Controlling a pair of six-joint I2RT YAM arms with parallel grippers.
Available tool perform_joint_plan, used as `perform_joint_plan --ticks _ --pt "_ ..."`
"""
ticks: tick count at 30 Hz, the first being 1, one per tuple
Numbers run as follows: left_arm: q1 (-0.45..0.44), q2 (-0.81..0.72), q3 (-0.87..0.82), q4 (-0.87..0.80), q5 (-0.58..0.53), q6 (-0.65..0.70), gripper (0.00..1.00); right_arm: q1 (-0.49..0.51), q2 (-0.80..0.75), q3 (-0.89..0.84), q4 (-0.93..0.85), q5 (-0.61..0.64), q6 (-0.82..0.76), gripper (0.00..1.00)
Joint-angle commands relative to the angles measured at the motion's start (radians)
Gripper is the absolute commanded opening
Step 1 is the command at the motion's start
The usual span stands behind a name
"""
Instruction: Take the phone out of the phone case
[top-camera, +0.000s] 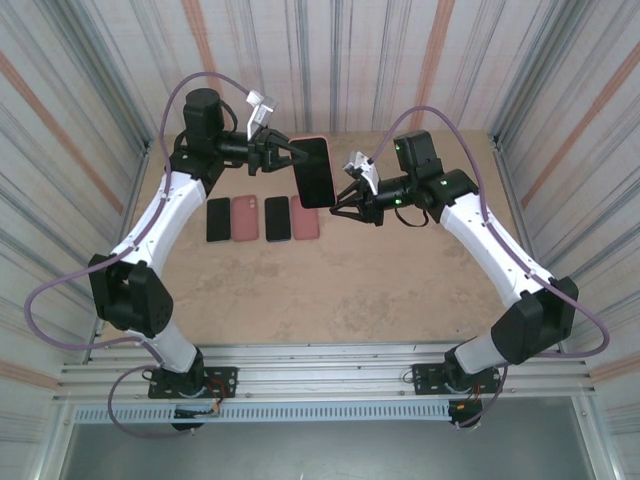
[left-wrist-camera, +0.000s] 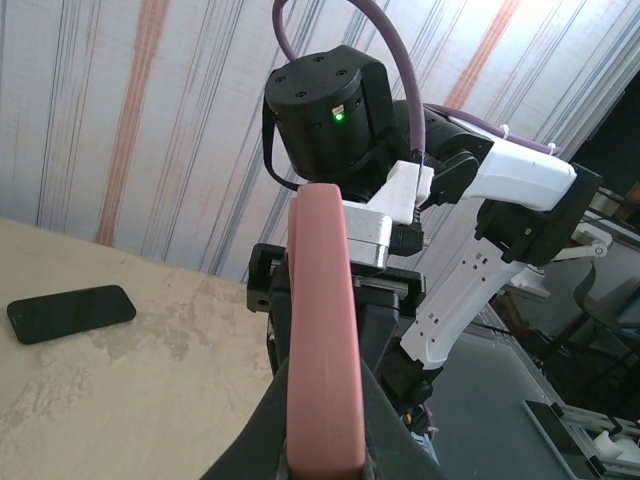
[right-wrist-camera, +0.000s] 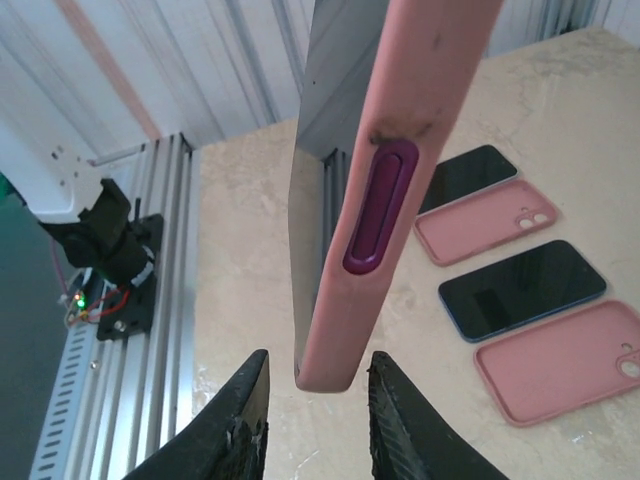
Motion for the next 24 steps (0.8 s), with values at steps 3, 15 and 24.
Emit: perform_joint_plan --ticks 3,15,24 --pt "0.003 -0.022 0.013 0.006 0.024 0.016 0.00 0.010 0.026 0.043 -0.068 -0.044 -0.045 0.23" --pt "-0.012 -0.012 0.007 0.023 0.059 -0.019 0.00 0.026 0.026 0.059 -0.049 -0.040 -0.035 0.17" --pt "-0.024 -0.007 0.009 0.046 0.086 -0.068 0.00 0.042 0.032 0.102 -0.155 0.008 -0.093 0.11"
